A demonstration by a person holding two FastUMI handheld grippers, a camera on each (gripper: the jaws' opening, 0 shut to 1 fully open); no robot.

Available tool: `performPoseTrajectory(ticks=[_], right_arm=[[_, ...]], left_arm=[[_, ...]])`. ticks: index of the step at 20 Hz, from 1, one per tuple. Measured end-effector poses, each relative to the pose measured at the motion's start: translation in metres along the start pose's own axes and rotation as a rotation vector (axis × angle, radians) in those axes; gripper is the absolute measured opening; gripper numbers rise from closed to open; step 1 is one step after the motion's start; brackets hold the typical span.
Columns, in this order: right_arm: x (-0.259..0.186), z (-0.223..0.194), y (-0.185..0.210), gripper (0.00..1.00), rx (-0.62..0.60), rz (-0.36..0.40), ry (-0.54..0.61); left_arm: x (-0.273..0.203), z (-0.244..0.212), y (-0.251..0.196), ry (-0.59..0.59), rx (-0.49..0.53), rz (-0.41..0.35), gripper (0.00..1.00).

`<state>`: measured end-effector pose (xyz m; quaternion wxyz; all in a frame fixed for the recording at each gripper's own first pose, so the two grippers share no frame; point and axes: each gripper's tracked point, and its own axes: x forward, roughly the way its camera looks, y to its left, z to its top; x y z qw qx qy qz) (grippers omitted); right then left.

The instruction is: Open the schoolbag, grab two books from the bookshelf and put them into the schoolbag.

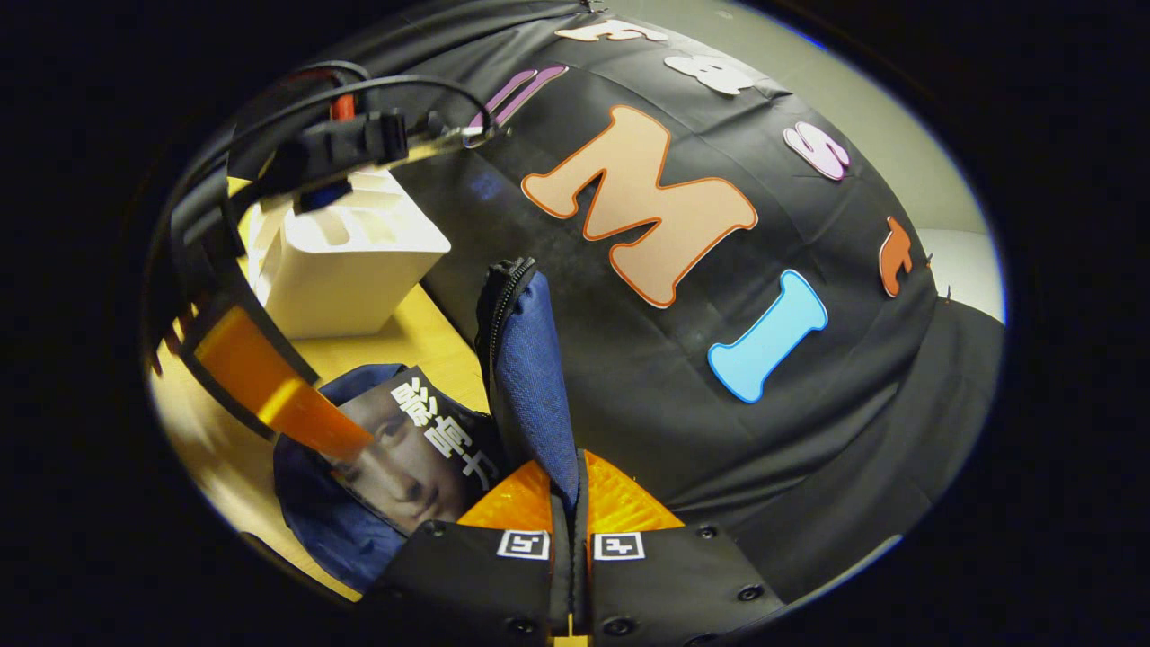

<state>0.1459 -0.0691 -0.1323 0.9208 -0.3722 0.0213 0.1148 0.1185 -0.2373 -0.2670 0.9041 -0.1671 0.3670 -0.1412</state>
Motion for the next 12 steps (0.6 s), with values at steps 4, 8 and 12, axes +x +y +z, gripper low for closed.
performPoseTrajectory(ticks=[4,8,12], right_arm=[[0.000,-0.001,0.004,0.01,-0.003,0.004,0.011],[0.004,-0.003,0.003,0.02,-0.015,-0.011,0.031],[0.004,-0.004,0.007,0.04,-0.029,-0.030,0.053]], left_arm=[[-0.055,0.013,0.008,0.017,0.103,0.010,0.97],[-0.116,0.047,0.020,0.001,0.137,0.028,0.97],[-0.184,0.099,0.060,-0.030,0.152,0.110,0.96]])
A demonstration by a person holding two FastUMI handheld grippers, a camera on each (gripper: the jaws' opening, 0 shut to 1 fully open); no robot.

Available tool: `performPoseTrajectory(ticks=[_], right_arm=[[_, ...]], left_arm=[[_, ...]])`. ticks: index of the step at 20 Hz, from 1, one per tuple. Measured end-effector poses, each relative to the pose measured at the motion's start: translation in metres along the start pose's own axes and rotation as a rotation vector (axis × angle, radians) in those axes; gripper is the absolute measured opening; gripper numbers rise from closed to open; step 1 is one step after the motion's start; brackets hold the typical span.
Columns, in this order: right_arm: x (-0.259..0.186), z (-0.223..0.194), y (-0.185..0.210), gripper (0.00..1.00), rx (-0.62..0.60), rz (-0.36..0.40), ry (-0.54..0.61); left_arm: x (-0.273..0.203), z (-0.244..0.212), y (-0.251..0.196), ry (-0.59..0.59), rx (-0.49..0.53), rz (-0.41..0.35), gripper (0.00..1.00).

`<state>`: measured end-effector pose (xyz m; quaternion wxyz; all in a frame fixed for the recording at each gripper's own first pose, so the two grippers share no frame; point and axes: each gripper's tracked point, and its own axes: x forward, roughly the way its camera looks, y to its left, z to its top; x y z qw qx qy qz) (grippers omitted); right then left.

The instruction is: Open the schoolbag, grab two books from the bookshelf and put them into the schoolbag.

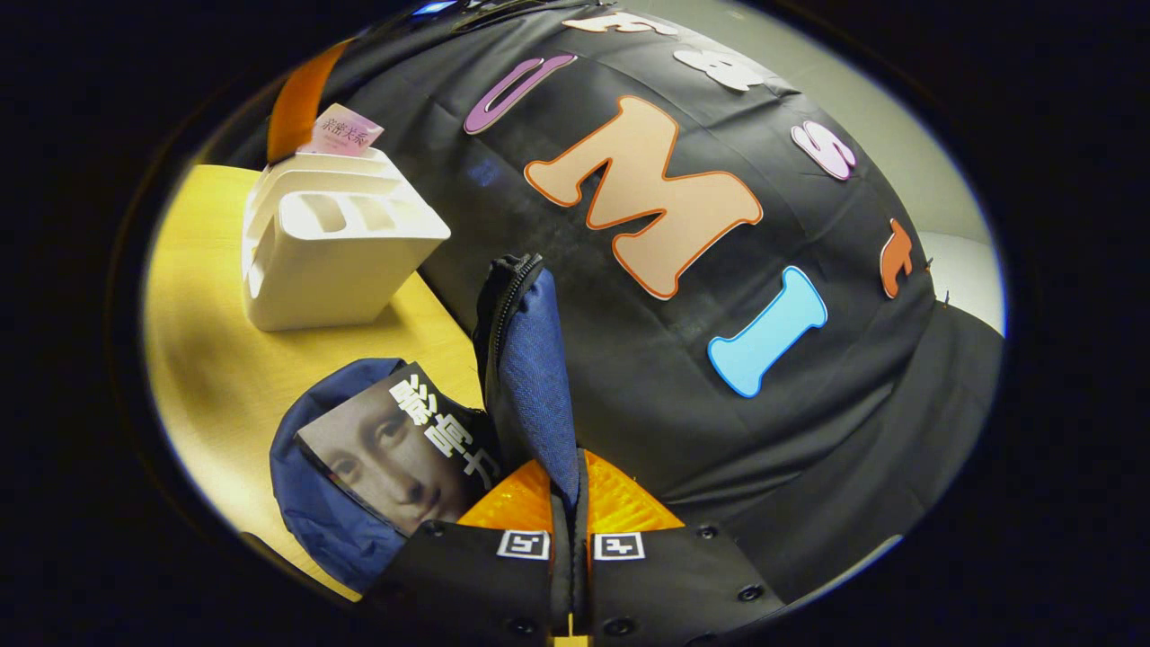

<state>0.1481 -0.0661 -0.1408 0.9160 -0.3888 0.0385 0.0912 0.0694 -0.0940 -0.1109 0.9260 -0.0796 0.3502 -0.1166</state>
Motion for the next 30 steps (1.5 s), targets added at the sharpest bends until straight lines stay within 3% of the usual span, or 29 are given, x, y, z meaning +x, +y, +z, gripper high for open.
performPoseTrajectory(ticks=[10,16,21,24,30], right_arm=[[0.002,-0.002,-0.008,0.04,-0.011,-0.126,0.115],[0.000,0.001,-0.002,0.01,-0.043,-0.157,0.158],[-0.001,0.002,0.000,0.01,-0.058,-0.162,0.167],[-0.003,0.003,-0.003,0.01,-0.062,-0.163,0.169],[-0.002,0.003,-0.004,0.01,-0.068,-0.155,0.165]], left_arm=[[-0.108,0.108,0.190,-0.112,0.099,0.243,0.96],[-0.108,0.143,0.287,-0.103,0.138,0.358,0.95],[-0.081,0.148,0.329,-0.043,0.025,0.333,0.95],[-0.070,0.143,0.351,0.015,0.038,0.358,0.99],[-0.046,0.127,0.360,0.157,0.050,0.335,0.95]])
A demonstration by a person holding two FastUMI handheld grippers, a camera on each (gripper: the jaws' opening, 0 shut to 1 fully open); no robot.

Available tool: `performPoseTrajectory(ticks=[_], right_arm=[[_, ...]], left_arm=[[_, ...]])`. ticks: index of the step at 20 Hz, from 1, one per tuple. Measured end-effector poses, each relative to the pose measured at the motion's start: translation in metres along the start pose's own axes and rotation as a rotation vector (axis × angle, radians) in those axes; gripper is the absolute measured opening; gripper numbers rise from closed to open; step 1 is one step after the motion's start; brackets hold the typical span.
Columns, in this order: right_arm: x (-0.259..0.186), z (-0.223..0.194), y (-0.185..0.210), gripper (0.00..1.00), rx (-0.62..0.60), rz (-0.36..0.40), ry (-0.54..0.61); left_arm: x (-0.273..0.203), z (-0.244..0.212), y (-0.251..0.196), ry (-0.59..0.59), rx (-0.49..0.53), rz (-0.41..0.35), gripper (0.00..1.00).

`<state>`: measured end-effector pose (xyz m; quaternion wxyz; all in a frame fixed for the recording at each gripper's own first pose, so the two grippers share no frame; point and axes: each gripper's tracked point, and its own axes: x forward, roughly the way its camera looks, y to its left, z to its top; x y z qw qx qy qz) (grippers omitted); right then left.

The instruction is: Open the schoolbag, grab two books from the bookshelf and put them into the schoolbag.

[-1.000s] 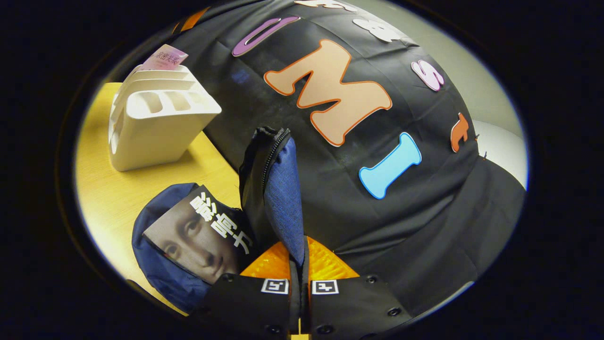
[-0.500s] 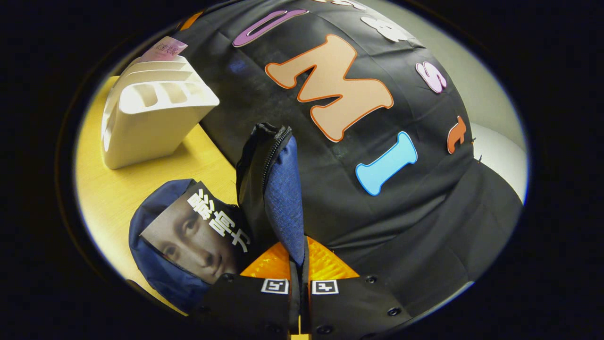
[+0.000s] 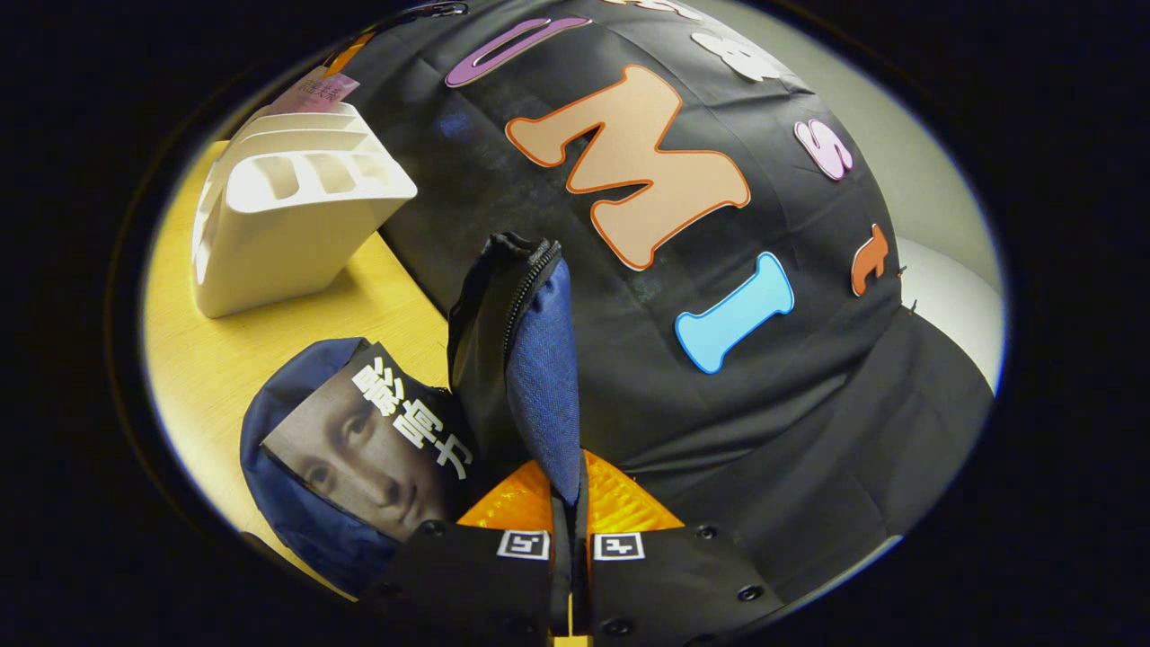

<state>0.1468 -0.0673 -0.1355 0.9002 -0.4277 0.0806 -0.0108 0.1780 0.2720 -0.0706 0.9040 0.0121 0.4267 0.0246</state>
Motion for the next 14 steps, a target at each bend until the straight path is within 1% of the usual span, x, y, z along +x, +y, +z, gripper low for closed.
performPoseTrajectory(ticks=[2,4,6,7,8,9,10,12,13,14], right_arm=[[-0.002,-0.001,0.001,0.01,0.001,0.004,-0.003],[-0.002,-0.001,0.000,0.01,0.000,0.007,-0.006],[-0.002,-0.001,-0.001,0.01,0.000,0.012,-0.013],[-0.002,-0.002,-0.001,0.01,0.000,0.014,-0.017],[-0.002,-0.001,-0.002,0.01,0.002,0.018,-0.022],[0.000,-0.001,-0.003,0.01,0.004,0.023,-0.027],[0.000,-0.001,-0.003,0.01,0.006,0.028,-0.033],[-0.003,-0.001,-0.004,0.01,0.014,0.041,-0.043],[-0.002,-0.002,-0.006,0.04,0.020,0.048,-0.047],[-0.002,-0.002,-0.010,0.01,0.031,0.051,-0.050]], left_arm=[[0.008,-0.004,-0.001,0.063,0.013,0.003,0.94],[0.013,0.000,-0.003,0.091,0.036,0.007,0.92],[0.015,-0.001,-0.010,0.133,0.060,0.011,0.78],[0.015,-0.003,-0.011,0.161,0.072,0.016,0.75],[0.015,-0.001,-0.010,0.178,0.078,0.024,0.74],[0.015,-0.001,-0.010,0.193,0.084,0.028,0.69],[0.015,-0.001,-0.010,0.212,0.088,0.032,0.66],[0.015,-0.004,-0.018,0.241,0.082,0.026,0.64],[0.019,-0.006,-0.022,0.260,0.076,0.023,0.65],[0.023,-0.008,-0.027,0.271,0.068,0.009,0.64]])
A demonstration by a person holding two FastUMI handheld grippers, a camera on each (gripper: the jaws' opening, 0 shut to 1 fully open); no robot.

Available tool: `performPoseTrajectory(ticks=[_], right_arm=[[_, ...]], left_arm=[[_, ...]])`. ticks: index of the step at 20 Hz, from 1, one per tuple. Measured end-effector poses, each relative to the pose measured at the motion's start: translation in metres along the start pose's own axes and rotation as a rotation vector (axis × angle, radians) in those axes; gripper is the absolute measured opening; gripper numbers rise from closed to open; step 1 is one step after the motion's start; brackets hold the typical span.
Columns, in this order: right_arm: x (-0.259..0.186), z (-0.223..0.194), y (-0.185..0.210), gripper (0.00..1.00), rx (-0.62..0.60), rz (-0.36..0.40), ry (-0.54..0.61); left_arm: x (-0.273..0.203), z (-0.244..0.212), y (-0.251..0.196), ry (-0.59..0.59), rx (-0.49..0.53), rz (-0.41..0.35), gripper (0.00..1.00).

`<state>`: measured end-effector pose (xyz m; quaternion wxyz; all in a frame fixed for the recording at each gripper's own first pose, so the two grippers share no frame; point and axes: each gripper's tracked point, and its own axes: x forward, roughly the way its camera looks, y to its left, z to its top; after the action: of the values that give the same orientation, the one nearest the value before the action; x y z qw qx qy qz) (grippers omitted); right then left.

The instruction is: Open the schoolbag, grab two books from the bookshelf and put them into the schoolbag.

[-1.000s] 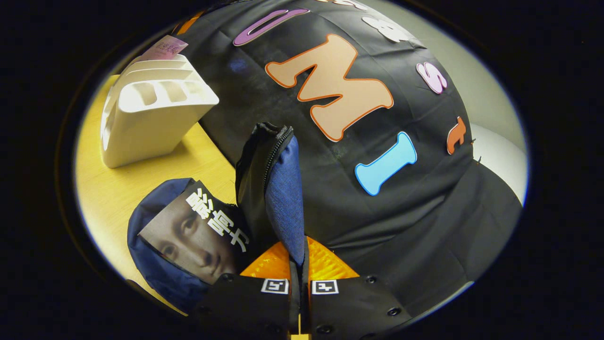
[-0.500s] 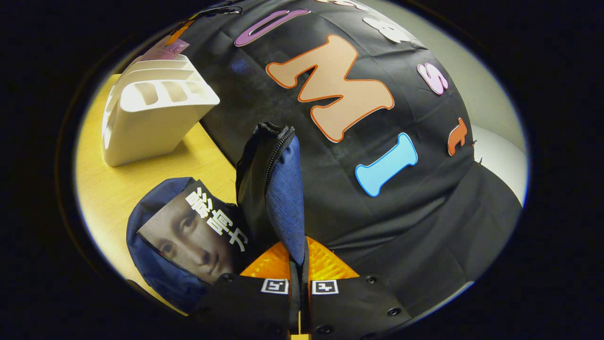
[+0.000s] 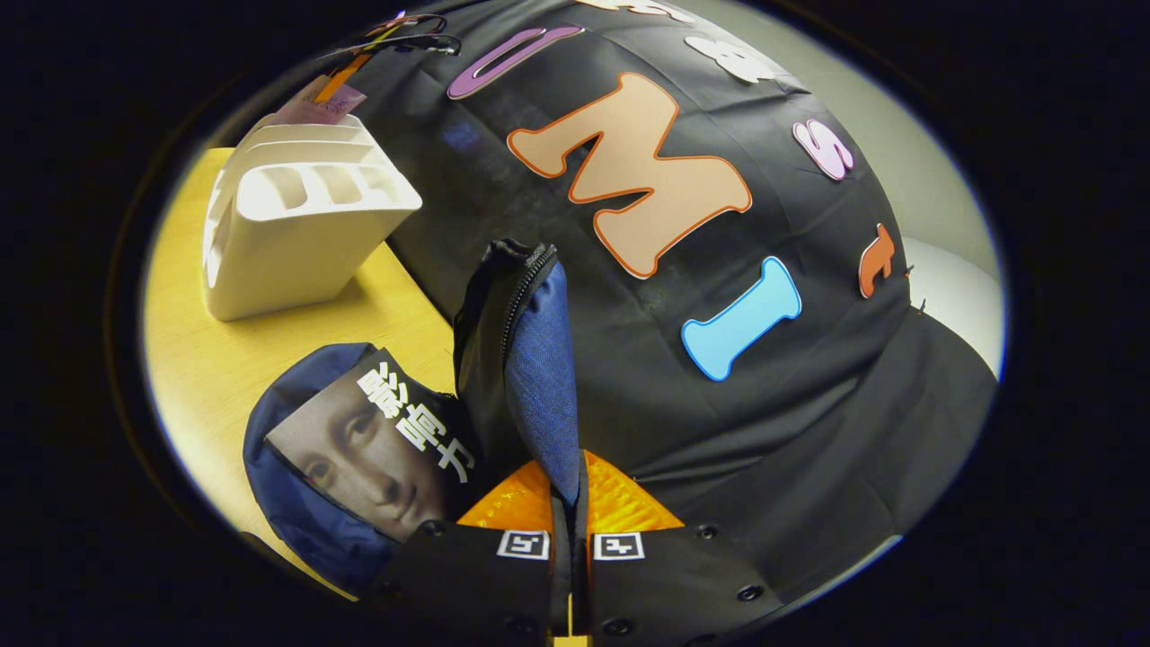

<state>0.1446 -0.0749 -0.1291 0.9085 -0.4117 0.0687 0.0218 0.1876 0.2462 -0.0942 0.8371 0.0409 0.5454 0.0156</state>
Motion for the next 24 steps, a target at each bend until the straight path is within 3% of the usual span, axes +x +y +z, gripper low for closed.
performPoseTrajectory(ticks=[4,10,12,13,14,15,20,24], right_arm=[[-0.004,-0.004,-0.007,0.07,0.039,0.014,-0.006],[-0.004,-0.002,-0.003,0.07,0.036,0.049,-0.031],[-0.001,-0.001,-0.005,0.01,0.044,0.048,-0.035],[0.001,-0.002,-0.005,0.07,0.050,0.047,-0.035],[0.002,-0.002,-0.005,0.01,0.052,0.046,-0.036],[0.001,-0.003,-0.005,0.04,0.050,0.045,-0.037],[-0.001,-0.002,-0.003,0.04,0.035,0.054,-0.044],[-0.001,-0.002,-0.002,0.01,0.031,0.064,-0.052]], left_arm=[[0.015,-0.001,0.000,0.036,-0.029,0.023,0.60],[0.022,-0.011,0.001,0.093,-0.043,0.038,0.55],[0.027,-0.012,0.000,0.123,-0.034,0.033,0.55],[0.025,-0.013,-0.006,0.148,-0.040,0.021,0.53],[0.028,-0.013,-0.011,0.156,-0.042,0.015,0.44],[0.030,-0.012,-0.012,0.157,-0.030,0.022,0.42],[0.028,-0.010,-0.013,0.157,-0.056,0.065,0.36],[0.023,-0.011,-0.013,0.155,-0.086,0.077,0.39]])
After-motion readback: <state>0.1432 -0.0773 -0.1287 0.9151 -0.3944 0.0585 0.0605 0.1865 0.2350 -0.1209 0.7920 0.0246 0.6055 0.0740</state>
